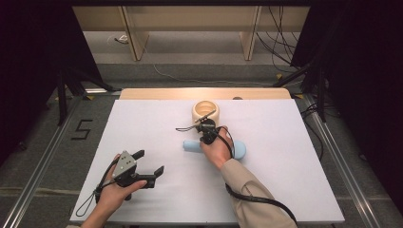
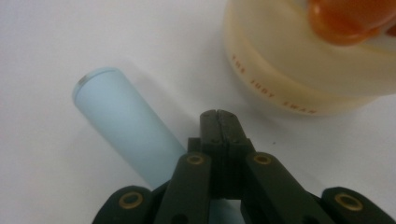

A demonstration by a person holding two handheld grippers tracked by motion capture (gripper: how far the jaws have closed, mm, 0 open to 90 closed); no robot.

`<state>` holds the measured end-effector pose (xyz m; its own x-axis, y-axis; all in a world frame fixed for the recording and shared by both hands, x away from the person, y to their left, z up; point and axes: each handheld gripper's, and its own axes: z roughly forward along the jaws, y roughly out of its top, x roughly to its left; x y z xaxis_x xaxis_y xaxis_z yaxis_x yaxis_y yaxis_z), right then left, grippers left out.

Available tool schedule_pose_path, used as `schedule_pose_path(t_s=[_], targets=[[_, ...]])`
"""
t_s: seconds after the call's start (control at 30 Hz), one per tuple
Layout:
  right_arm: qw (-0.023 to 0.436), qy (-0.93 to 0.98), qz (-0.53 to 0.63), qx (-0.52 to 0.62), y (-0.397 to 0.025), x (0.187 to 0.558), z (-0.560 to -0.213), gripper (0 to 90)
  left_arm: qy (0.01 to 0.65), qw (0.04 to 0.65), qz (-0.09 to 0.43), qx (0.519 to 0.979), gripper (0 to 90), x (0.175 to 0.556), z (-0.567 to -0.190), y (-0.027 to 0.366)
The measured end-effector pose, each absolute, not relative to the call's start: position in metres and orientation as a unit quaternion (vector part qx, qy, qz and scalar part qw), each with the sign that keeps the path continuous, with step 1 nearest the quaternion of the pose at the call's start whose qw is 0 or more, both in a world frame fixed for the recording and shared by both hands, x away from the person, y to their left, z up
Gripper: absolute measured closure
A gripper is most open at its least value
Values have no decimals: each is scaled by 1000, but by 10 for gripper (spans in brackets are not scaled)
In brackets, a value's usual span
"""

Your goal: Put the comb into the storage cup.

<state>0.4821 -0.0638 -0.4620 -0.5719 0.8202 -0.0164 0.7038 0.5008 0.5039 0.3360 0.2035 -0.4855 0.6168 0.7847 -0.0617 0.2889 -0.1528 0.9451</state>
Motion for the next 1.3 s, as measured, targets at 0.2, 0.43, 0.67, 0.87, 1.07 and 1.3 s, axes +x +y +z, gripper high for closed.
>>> schedule_pose_path(t_s=[0.2, 0.43, 0.67, 0.87, 1.07, 1.3], targets=[[100, 871, 227, 425, -66, 471, -461, 900, 372, 534, 231, 723, 38, 336, -486, 203], [77, 889, 216, 395, -68, 453, -456, 900, 374, 534, 230, 723, 39, 336, -486, 204], [68, 902, 213, 369, -73, 430, -453, 900, 373, 534, 229, 723, 40, 336, -486, 203], [63, 909, 214, 353, -78, 413, -449, 900, 373, 533, 229, 724, 40, 336, -486, 203], [57, 915, 211, 339, -85, 394, -447, 900, 373, 533, 228, 724, 41, 336, -486, 203], [44, 921, 201, 331, -102, 376, -446, 900, 373, 533, 227, 725, 42, 336, -486, 202]])
